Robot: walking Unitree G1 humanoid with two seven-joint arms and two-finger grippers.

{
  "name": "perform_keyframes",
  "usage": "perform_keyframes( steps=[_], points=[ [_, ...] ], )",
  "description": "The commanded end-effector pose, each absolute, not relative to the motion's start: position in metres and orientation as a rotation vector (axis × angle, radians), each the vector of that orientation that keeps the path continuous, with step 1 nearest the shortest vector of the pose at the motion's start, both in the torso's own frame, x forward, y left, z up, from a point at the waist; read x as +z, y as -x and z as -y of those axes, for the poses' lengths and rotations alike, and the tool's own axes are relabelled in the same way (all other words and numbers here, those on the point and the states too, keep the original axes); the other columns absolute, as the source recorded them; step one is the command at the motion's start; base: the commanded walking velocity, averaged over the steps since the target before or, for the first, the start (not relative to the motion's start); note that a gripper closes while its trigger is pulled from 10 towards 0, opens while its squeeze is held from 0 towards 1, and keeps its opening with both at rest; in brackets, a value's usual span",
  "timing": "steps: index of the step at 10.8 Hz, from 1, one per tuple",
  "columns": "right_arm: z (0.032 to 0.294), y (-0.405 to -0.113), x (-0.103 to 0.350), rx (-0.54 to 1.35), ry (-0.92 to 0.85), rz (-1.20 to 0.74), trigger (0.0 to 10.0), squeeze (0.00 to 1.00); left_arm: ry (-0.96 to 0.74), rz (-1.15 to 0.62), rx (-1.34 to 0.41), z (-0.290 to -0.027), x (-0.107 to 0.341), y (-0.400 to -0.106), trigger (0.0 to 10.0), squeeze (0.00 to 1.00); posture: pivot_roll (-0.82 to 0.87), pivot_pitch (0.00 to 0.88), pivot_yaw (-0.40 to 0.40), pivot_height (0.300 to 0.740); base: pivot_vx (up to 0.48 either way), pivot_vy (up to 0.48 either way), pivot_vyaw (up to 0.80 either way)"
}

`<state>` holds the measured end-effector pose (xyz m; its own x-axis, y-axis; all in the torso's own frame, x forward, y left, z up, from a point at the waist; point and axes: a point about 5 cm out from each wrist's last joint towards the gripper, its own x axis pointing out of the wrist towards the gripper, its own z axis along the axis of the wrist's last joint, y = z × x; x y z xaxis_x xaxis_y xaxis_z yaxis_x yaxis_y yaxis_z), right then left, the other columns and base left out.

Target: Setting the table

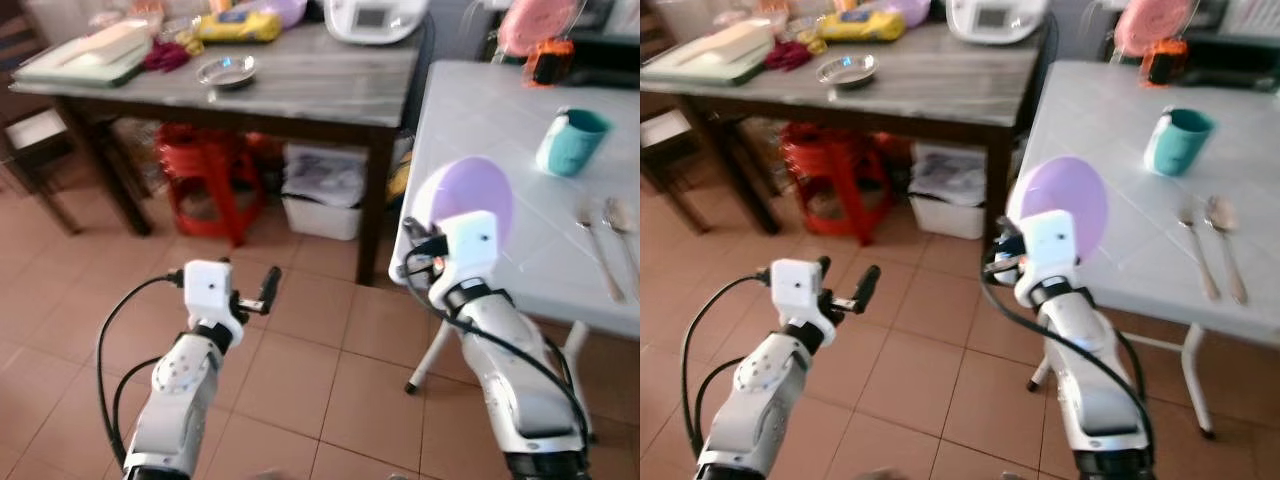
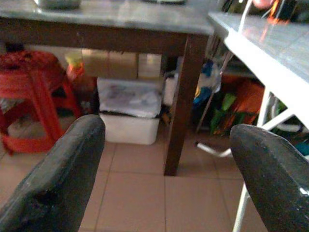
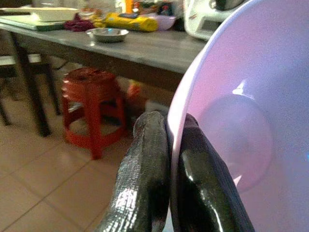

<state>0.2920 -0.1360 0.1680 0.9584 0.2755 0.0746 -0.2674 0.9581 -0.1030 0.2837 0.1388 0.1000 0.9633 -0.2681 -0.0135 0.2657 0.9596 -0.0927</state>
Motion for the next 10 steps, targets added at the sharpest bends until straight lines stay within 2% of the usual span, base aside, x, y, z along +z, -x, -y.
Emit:
perform_keyframes(
  steps=[1, 4, 10],
  points=[
    [0.1258, -0.2909, 0.1739, 0.309, 0.083, 0.121, 10.0, 0.00, 0.066, -0.028, -0.243, -0.1491, 0.0995, -0.2826, 10.0, 0.00, -0.03, 0.091, 0.047, 0.740, 0.000, 0.412, 0.00],
    [0.1252, -0.2910, 0.1727, 0.311, 0.085, 0.119, 10.0, 0.00, 0.065, -0.035, -0.240, -0.1477, 0.0985, -0.2821, 10.0, 0.00, -0.03, 0.091, 0.047, 0.740, 0.000, 0.404, 0.00],
    [0.1263, -0.2907, 0.1725, 0.313, 0.094, 0.125, 10.0, 0.00, 0.094, 0.035, -0.329, -0.1406, 0.1080, -0.2801, 10.0, 0.00, -0.03, 0.089, 0.048, 0.740, 0.000, 0.000, 0.00]
  ],
)
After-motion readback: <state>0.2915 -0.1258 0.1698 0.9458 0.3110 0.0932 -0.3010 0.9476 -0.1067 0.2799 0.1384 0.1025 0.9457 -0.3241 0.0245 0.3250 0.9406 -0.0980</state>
